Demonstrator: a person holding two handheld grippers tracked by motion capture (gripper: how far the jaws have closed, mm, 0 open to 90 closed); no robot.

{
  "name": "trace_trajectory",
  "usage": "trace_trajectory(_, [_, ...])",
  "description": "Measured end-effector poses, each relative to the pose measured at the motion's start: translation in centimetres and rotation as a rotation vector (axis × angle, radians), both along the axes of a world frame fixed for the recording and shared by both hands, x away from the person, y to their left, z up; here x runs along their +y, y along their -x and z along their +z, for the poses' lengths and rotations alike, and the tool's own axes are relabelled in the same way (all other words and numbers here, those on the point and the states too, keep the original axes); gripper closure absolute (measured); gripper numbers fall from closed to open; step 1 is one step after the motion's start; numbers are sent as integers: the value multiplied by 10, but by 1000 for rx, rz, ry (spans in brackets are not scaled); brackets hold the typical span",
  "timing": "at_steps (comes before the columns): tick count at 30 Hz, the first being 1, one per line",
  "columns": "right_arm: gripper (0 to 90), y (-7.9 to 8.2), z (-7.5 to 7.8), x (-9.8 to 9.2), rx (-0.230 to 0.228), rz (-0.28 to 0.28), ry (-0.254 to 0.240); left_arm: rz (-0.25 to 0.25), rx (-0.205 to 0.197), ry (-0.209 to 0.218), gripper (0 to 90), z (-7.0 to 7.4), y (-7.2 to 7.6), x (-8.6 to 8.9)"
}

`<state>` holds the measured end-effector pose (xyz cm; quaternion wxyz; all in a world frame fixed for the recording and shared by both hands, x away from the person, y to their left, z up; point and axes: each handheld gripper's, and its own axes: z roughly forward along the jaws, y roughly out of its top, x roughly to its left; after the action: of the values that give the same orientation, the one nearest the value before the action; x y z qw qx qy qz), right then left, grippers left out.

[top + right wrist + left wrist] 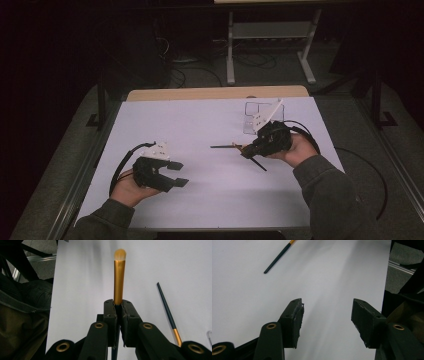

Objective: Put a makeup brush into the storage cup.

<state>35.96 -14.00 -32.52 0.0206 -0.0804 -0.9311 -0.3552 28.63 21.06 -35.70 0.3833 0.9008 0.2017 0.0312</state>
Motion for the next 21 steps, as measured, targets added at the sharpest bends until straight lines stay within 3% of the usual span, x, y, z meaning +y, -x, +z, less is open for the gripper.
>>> trace_trajectory(10, [826, -14, 8, -4, -7, -23, -2, 45, -9, 22, 387, -8, 2, 14])
trace_trajectory(14, [825, -21, 12, -7, -3, -41, -13, 40, -21, 0, 356, -12, 1, 16])
trace_trajectory(21, [825, -34, 17, -9, -15, -67, -13, 48, -13, 9, 345, -22, 2, 17])
